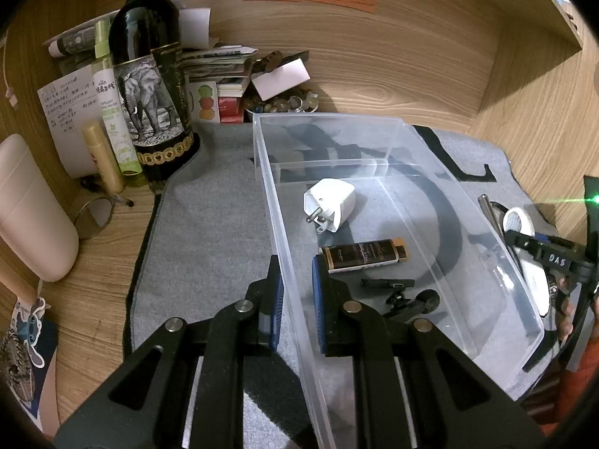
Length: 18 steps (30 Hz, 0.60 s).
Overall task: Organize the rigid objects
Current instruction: 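Move the right tool back to the mat and grasp the white handheld device, then lift the white handheld device into the box and open the right tool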
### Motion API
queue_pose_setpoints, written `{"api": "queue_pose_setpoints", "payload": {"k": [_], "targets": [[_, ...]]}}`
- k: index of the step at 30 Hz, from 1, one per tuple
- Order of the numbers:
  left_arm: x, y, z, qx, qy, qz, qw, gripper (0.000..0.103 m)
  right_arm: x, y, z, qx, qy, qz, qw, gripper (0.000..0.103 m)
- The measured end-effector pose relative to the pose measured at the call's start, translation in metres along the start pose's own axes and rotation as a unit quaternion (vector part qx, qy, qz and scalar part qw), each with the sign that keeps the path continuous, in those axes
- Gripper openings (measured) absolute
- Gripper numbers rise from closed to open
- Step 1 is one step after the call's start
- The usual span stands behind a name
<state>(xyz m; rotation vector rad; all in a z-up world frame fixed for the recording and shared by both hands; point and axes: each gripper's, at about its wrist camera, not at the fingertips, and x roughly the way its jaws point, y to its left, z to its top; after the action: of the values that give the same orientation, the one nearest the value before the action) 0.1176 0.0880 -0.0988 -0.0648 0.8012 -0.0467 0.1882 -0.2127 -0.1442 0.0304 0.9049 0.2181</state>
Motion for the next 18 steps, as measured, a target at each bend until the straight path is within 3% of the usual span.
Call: {"api": "queue_pose_setpoints", "payload": {"k": [18], "targets": [[0.0, 0.0, 0.0, -0.001, -0.001, -0.001, 1.0, 0.014, -0.076, 0.032, 0.04, -0.04, -0.123, 0.024, 0.991, 0.034]]}}
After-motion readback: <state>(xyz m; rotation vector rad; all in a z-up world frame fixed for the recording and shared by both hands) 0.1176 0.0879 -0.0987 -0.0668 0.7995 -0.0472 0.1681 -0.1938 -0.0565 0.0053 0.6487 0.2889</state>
